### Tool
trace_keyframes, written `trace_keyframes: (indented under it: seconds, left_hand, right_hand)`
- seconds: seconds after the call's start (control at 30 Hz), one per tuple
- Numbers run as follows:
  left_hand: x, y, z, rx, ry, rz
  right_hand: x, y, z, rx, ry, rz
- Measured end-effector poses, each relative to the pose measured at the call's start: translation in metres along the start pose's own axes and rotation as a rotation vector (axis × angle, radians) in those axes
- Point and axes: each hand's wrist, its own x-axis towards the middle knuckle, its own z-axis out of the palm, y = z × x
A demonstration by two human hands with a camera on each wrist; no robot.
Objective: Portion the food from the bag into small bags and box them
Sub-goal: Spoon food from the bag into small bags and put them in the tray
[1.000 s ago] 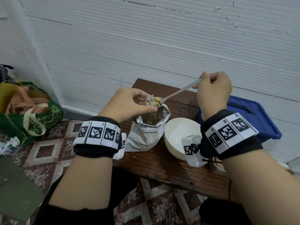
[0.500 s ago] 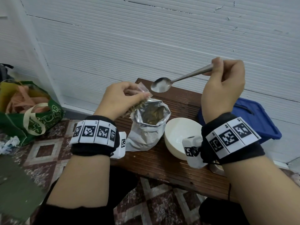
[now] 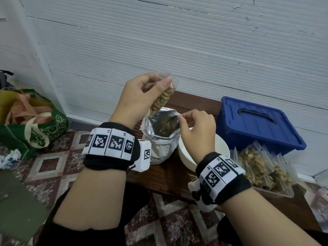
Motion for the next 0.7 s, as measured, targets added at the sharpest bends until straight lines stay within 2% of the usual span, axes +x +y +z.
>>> trace_keyframes:
  seconds: [0.2, 0.37, 0.53, 0.7]
  left_hand:
    - [-0.004, 0.007, 0.028, -0.062, -0.105, 0.016]
    - [-0.012, 0.003, 0.066, -0.009, -0.226, 0.042]
    - [-0.032, -0.006, 0.110, 0.028, -0.305, 0.115]
    - [-0.052, -0.026, 0.143, 0.090, -0.374, 0.089]
  right_hand:
    - [0.012, -0.006, -0.037, 0.292, 0.046, 0.185]
    - [0.019, -0.004, -0.080, 0.547, 0.151, 0.360]
    - [0.006, 0.022, -0.108, 0.490, 0.116, 0.413]
    - [-0.011, 0.051, -0.128, 0.440, 0.107, 0.472]
